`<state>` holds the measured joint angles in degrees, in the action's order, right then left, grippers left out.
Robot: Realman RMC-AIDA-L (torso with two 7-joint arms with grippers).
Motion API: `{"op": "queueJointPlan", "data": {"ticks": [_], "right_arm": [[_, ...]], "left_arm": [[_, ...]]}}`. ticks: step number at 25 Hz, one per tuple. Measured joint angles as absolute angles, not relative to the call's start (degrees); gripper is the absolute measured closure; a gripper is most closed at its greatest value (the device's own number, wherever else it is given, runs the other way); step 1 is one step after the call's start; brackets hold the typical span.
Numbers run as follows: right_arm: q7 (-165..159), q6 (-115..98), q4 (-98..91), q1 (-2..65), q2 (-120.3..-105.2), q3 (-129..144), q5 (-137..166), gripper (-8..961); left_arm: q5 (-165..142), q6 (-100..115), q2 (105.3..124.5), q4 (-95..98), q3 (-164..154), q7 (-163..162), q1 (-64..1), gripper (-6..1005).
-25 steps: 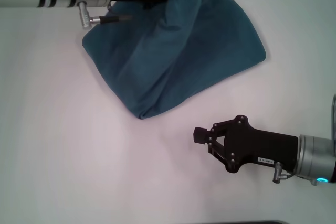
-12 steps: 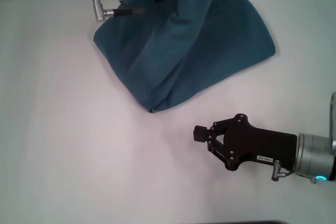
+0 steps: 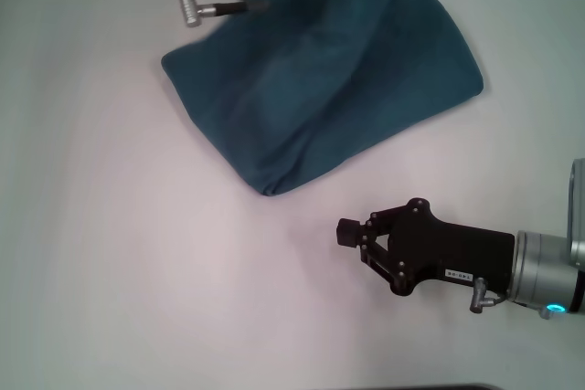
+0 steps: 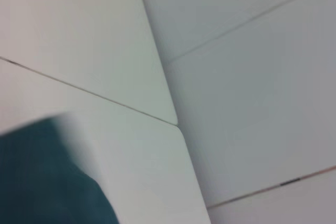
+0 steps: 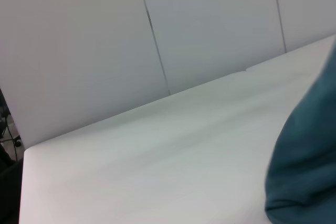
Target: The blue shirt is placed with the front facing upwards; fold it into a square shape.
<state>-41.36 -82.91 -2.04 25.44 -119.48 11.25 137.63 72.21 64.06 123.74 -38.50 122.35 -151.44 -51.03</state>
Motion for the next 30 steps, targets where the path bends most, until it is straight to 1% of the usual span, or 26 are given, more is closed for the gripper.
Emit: {"op": "queueJointPlan", "data": {"ticks": [3,6,9,13,17,19,21,22,24,25,26,27,28,30], "right_arm": [[-41.9,-82.9,-2.0,25.5,-119.5,11.3,137.6,924],[-42.5,-82.9,-2.2,25.4,-119.51,11.3,137.6,925],[-42.9,-82.8,-2.3,25.4,-119.53,11.2,137.6,926],[-43.1,-83.1,-2.5,25.5,-119.53,10.8,137.3,925],[-48.0,-87.7,-4.1,25.9,-119.25,10.4,136.3,924],[-53.6,-92.0,-7.1,26.3,-119.23,10.4,135.7,924],[-63.5,-97.7,-12.9,26.9,-119.25,10.3,134.8,923],[-74.5,-102.6,-19.6,28.0,-119.06,10.4,133.1,923],[-79.6,-104.7,-22.7,28.6,-118.91,10.6,132.3,922],[-85.8,-107.6,-26.4,29.7,-118.57,10.8,131.5,922],[-89.2,-109.8,-28.8,30.7,-118.08,11.0,131.0,894],[-96.2,-112.7,-32.8,32.8,-116.65,11.6,129.8,866],[-96.2,-112.7,-32.8,32.8,-116.65,11.6,129.8,839],[-105.1,-112.7,-35.5,35.2,-114.17,13.6,129.0,783]], "left_arm": [[72.7,63.8,123.79,-37.3,122.5,-150.3,-52.5,867],[74.9,63.9,123.79,-37.6,122.8,-149.2,-51.8,849],[78.1,66.2,123.41,-38.6,123.6,-147.1,-49.5,637],[79.7,72.9,122.45,-39.3,127.4,-145.5,-46.3,464],[80.2,81.4,120.64,-39.6,133.0,-144.9,-41.8,282],[80.6,84.4,120.03,-40.1,136.6,-144.8,-39.2,190],[80.8,86.2,119.61,-41.0,139.2,-144.8,-37.1,170],[80.8,86.7,119.45,-41.4,140.0,-144.7,-36.3,160],[80.8,87.5,118.91,-42.3,141.3,-144.5,-34.4,140],[80.9,87.6,118.7,-42.5,141.7,-144.2,-33.8,130],[80.9,87.7,118.5,-42.5,142.0,-143.7,-33.2,120],[81.0,87.8,118.35,-42.4,142.3,-143.2,-32.9,110],[81.1,87.8,118.23,-42.2,142.5,-142.7,-32.5,100],[81.3,87.9,118.1,-41.9,143.1,-141.7,-32.0,80]]}}
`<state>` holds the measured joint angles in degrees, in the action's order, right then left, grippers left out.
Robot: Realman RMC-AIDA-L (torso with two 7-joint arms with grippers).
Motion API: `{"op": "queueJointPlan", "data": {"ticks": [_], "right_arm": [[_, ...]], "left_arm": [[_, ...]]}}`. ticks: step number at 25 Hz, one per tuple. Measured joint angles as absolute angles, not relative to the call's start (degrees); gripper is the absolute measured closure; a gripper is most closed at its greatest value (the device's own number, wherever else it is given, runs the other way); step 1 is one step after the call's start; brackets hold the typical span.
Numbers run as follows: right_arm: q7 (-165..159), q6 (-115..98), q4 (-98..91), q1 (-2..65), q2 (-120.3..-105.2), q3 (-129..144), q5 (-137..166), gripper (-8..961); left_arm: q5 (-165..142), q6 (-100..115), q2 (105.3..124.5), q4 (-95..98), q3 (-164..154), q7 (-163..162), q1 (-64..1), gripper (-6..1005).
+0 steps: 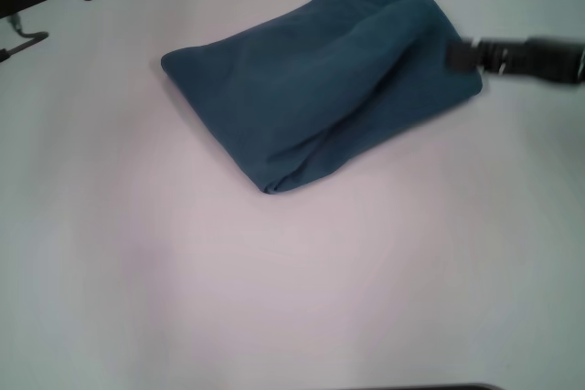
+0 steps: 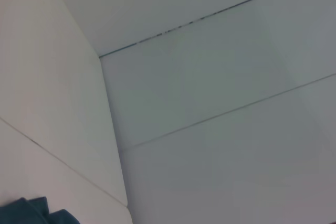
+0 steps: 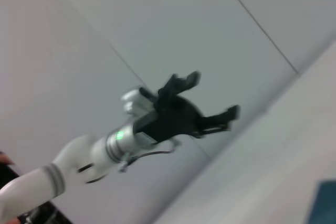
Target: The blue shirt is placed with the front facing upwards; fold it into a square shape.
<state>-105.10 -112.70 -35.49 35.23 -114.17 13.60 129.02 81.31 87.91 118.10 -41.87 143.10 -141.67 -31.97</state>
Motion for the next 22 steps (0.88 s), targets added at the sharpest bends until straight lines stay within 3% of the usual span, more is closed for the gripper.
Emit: {"op": "queueJointPlan", "data": {"ticks": [3,5,8,11,18,22], "right_arm": [[-120.5,-110.2,-36.7,38.5,-109.14,18.8,129.7,532],[-129.6,-108.6,-36.9,40.2,-105.58,22.6,130.1,431],[-138.2,-106.5,-37.4,42.0,-101.39,26.7,130.4,280],[-142.9,-104.0,-39.0,42.9,-98.47,31.2,132.5,272],[-149.7,-103.2,-41.6,47.1,-96.54,35.0,142.4,253],[-155.4,-101.9,-40.9,49.0,-97.17,34.2,143.2,250]], "left_arm": [[81.4,88.4,118.02,-42.0,143.8,-141.0,-31.5,70],[81.4,88.5,117.99,-42.3,144.1,-140.9,-31.3,69],[81.5,88.6,117.98,-42.5,144.7,-140.5,-31.0,70],[81.2,88.5,117.95,-42.2,144.8,-140.3,-30.8,70],[80.9,88.8,117.75,-42.5,144.7,-140.3,-30.2,70],[80.9,89.0,117.82,-42.5,144.4,-139.5,-30.3,69]]}}
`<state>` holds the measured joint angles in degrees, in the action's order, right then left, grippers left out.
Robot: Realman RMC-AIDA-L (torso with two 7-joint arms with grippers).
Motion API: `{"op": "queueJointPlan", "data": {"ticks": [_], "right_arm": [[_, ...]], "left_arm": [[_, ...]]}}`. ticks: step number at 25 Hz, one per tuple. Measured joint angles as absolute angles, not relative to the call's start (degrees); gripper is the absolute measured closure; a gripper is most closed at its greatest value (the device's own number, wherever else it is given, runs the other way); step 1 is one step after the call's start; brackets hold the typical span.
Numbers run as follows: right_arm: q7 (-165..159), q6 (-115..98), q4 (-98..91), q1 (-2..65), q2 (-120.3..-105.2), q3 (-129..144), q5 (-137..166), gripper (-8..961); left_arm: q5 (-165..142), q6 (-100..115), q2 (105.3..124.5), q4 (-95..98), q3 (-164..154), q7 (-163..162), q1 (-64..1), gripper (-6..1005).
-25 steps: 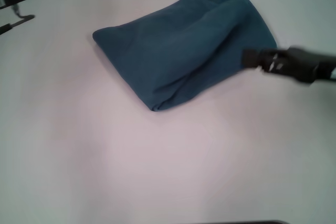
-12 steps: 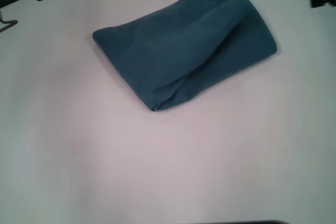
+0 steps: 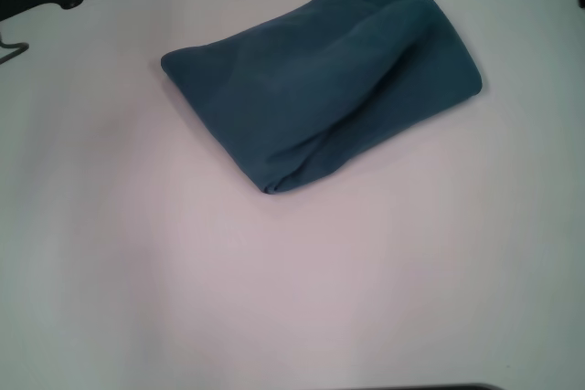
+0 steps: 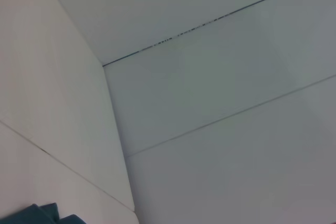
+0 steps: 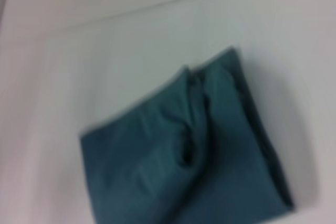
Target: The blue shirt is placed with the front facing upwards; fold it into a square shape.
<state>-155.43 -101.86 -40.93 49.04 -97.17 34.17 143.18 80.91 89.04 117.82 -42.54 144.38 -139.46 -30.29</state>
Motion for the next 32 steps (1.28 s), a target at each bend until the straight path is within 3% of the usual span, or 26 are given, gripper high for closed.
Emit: {"op": "queueJointPlan", "data": {"ticks": [11,20,32], "right_arm": [[-159.7,-88.2,-31.5,48.6,-102.96,32.8,134.0,250],[-162.3,-86.9,-31.2,52.0,-102.11,41.0,139.2,249],[-163.5,-75.1,-26.1,56.3,-105.92,41.8,143.2,249]], "left_arm": [[80.2,89.4,117.83,-42.7,143.6,-138.5,-30.7,69],[80.4,89.4,117.94,-42.4,143.4,-139.3,-29.6,72],[80.5,89.1,117.88,-42.5,143.4,-139.3,-30.1,78]]}}
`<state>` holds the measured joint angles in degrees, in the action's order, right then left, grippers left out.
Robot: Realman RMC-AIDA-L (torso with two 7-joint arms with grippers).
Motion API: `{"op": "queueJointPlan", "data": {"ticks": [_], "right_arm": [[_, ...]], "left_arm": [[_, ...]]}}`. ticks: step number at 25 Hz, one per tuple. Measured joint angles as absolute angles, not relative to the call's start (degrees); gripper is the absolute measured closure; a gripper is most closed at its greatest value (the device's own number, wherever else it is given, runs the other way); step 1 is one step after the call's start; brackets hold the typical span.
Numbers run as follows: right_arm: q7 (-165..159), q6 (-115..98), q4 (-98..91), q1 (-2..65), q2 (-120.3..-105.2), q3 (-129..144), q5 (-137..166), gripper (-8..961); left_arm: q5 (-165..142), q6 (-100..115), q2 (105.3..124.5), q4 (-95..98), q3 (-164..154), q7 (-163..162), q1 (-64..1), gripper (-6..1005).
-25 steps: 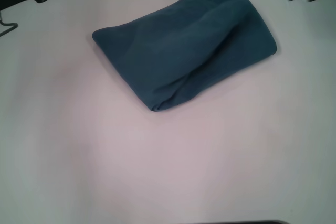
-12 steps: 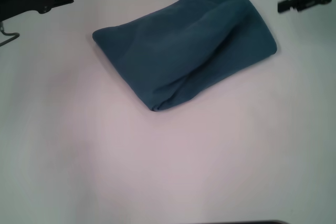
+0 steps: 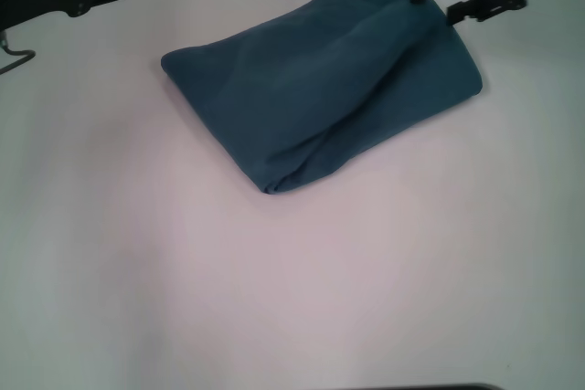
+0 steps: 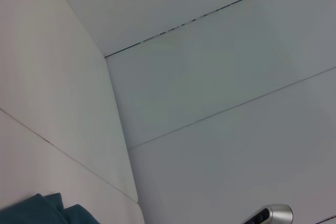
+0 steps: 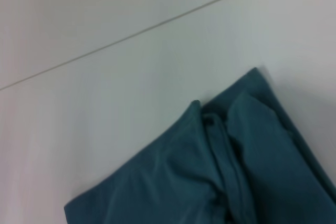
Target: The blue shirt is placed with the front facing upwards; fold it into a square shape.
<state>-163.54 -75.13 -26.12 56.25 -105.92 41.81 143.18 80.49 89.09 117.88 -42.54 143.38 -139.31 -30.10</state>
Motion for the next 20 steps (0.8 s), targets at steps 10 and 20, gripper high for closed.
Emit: {"op": "queueJointPlan", "data": {"ticks": [10,20], "right_arm": [[-163.4,-69.3,-22.3,57.9,-108.2,42.4,143.4,276],[-161.9,-71.0,-23.9,58.0,-108.11,42.7,141.0,538]], "left_arm": [[80.5,87.9,117.76,-42.6,143.5,-138.8,-30.0,79],[80.5,87.2,118.01,-43.1,143.6,-138.6,-30.1,78]]}}
